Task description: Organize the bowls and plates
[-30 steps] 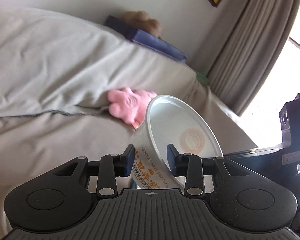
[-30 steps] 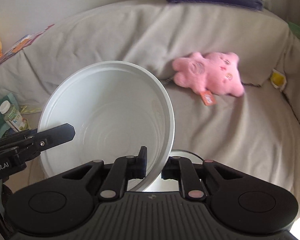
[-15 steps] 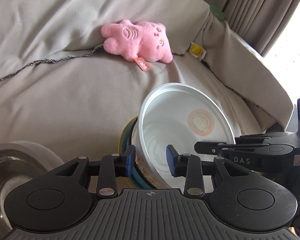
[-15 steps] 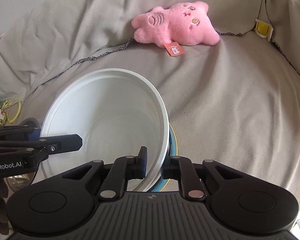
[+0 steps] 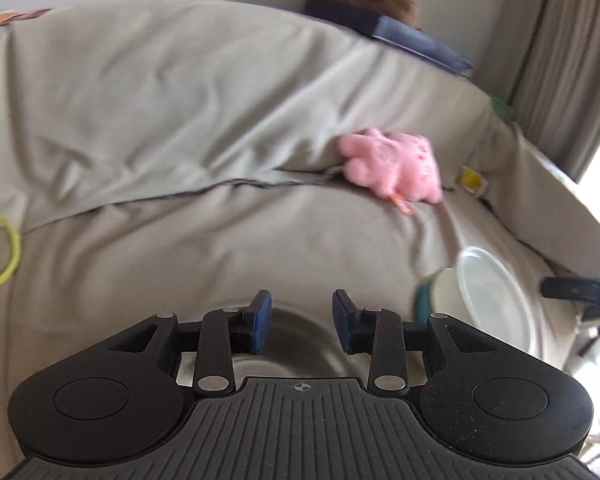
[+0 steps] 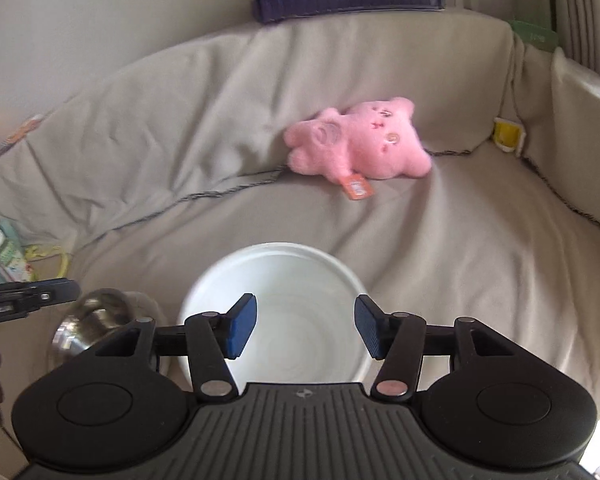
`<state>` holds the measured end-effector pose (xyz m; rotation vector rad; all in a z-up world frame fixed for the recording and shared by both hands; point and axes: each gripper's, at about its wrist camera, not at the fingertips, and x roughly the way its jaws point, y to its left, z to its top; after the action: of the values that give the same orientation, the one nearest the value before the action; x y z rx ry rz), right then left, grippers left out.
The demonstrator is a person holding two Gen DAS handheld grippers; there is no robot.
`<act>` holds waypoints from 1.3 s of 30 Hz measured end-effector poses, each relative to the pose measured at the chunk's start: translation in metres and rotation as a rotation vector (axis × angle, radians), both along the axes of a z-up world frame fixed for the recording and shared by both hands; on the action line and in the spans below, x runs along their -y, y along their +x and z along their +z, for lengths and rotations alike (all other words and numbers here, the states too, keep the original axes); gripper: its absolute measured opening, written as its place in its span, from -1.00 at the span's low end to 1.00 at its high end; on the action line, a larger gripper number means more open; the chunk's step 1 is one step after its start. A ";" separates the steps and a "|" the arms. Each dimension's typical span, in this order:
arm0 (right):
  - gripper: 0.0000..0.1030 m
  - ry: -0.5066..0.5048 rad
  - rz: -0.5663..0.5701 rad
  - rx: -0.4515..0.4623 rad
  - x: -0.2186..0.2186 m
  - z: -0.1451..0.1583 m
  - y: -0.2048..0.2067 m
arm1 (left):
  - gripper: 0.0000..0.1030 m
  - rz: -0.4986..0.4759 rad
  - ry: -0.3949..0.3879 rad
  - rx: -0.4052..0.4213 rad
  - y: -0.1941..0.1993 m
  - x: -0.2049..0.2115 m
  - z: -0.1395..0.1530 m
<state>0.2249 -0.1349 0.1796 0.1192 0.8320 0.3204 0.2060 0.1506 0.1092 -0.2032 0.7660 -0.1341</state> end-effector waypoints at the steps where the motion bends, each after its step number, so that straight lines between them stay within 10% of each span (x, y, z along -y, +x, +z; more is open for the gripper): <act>1: 0.06 0.021 0.024 -0.016 -0.011 0.002 -0.004 | -0.29 0.037 0.004 -0.011 -0.002 -0.012 -0.003; 11: 0.06 0.071 0.110 -0.259 -0.140 -0.065 -0.035 | -0.29 0.165 -0.111 -0.194 -0.016 -0.087 -0.069; 23: 0.19 0.279 -0.026 -0.438 -0.160 -0.132 -0.024 | -0.20 0.142 -0.200 -0.277 -0.003 -0.080 -0.100; 39: 0.14 0.247 -0.053 -0.380 -0.166 -0.131 -0.002 | -0.12 0.134 -0.197 -0.203 0.031 -0.068 -0.103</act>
<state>0.2228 0.0315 0.0485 0.4424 1.1613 0.3551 0.2368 0.2182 0.0057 -0.4596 0.9390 -0.0625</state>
